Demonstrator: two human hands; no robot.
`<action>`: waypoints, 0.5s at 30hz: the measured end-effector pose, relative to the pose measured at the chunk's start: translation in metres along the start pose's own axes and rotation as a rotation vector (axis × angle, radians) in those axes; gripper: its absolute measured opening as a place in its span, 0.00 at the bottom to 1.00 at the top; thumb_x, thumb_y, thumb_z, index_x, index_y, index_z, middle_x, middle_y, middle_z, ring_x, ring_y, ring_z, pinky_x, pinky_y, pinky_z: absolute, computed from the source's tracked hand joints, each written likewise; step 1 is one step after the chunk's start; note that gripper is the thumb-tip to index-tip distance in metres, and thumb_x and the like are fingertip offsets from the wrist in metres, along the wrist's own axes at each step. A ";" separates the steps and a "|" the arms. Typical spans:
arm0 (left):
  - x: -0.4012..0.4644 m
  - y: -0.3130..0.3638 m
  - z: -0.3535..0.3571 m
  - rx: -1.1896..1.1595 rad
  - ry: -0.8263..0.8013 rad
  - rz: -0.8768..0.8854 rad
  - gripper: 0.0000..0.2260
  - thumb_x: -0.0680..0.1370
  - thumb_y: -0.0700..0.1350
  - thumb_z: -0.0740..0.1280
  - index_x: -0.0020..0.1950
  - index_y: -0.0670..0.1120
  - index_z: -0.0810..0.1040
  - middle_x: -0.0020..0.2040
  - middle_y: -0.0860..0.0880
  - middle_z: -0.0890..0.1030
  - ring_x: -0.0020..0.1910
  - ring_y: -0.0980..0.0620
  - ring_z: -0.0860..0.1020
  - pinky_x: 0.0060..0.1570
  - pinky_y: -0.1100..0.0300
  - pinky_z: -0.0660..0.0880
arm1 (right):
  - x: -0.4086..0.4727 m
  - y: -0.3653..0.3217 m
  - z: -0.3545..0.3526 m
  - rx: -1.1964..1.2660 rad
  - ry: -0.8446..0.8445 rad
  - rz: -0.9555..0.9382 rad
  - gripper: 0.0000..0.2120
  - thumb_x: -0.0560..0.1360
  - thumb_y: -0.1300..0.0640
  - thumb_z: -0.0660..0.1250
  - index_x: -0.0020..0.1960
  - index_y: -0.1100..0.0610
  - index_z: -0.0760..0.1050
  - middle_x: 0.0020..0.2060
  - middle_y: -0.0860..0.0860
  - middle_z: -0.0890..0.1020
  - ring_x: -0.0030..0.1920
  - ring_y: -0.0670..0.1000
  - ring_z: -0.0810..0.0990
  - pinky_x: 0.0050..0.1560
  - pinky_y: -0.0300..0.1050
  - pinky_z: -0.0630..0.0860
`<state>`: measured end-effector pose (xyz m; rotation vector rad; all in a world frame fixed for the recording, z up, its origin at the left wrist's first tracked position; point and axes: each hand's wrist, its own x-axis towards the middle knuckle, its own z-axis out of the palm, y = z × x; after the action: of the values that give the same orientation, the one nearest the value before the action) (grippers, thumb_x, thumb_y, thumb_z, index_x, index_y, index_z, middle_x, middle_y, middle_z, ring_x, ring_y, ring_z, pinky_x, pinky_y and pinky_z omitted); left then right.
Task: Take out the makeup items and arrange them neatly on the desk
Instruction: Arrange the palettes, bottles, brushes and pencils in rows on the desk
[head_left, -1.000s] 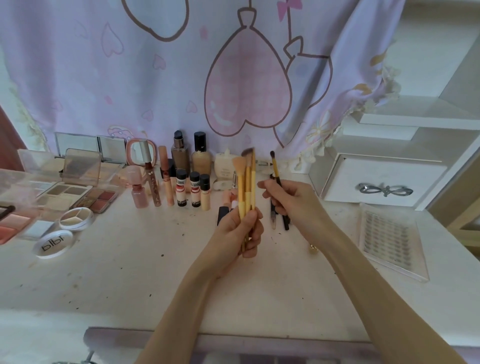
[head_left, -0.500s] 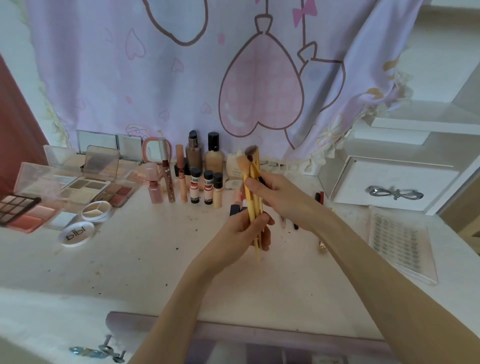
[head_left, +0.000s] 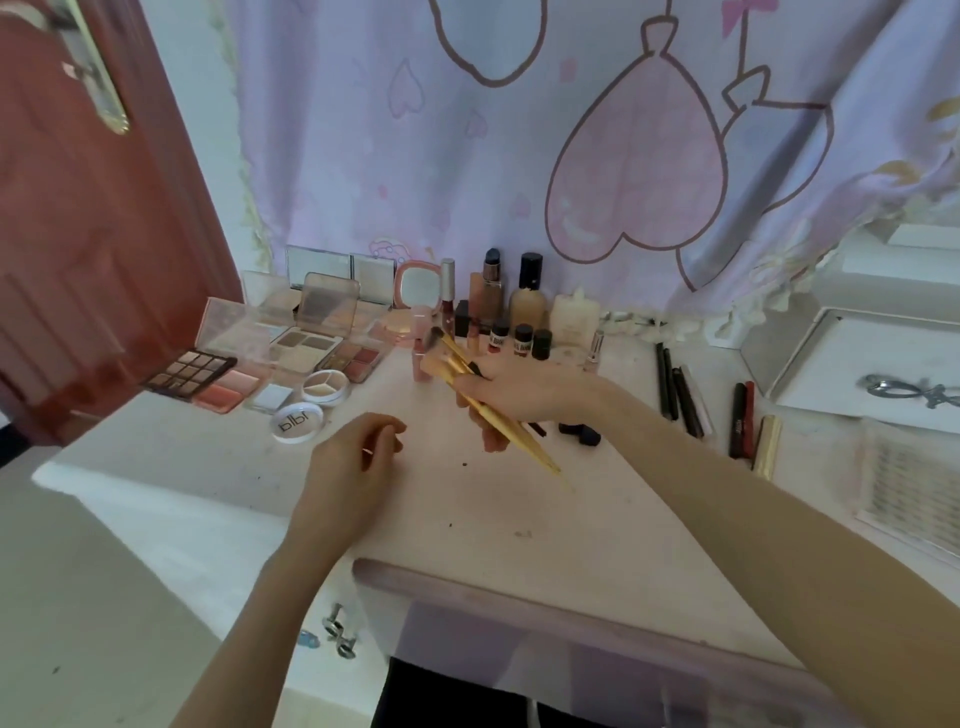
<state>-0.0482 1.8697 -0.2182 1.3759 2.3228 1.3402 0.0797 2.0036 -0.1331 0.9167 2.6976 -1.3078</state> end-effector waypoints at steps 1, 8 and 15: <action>0.000 -0.006 -0.003 0.016 0.059 -0.011 0.08 0.78 0.39 0.60 0.49 0.50 0.77 0.41 0.54 0.80 0.39 0.60 0.75 0.38 0.72 0.66 | 0.010 -0.002 0.006 -0.055 -0.011 0.012 0.14 0.82 0.51 0.51 0.44 0.56 0.69 0.34 0.51 0.76 0.29 0.46 0.78 0.31 0.38 0.77; -0.014 -0.016 -0.006 0.219 0.077 0.226 0.09 0.75 0.33 0.64 0.52 0.41 0.79 0.51 0.45 0.77 0.49 0.46 0.76 0.46 0.67 0.66 | 0.059 -0.006 0.035 -0.251 -0.115 0.095 0.12 0.80 0.52 0.55 0.50 0.58 0.73 0.33 0.51 0.75 0.30 0.48 0.74 0.30 0.38 0.72; -0.015 -0.012 -0.005 0.351 -0.097 0.419 0.11 0.76 0.40 0.62 0.56 0.42 0.79 0.56 0.44 0.77 0.55 0.44 0.76 0.53 0.55 0.72 | 0.067 -0.010 0.025 -0.345 -0.205 0.123 0.14 0.81 0.52 0.54 0.50 0.60 0.72 0.38 0.53 0.76 0.37 0.51 0.76 0.37 0.41 0.74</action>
<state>-0.0498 1.8530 -0.2281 2.0751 2.3709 0.9387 0.0136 2.0146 -0.1588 0.8415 2.5481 -0.8261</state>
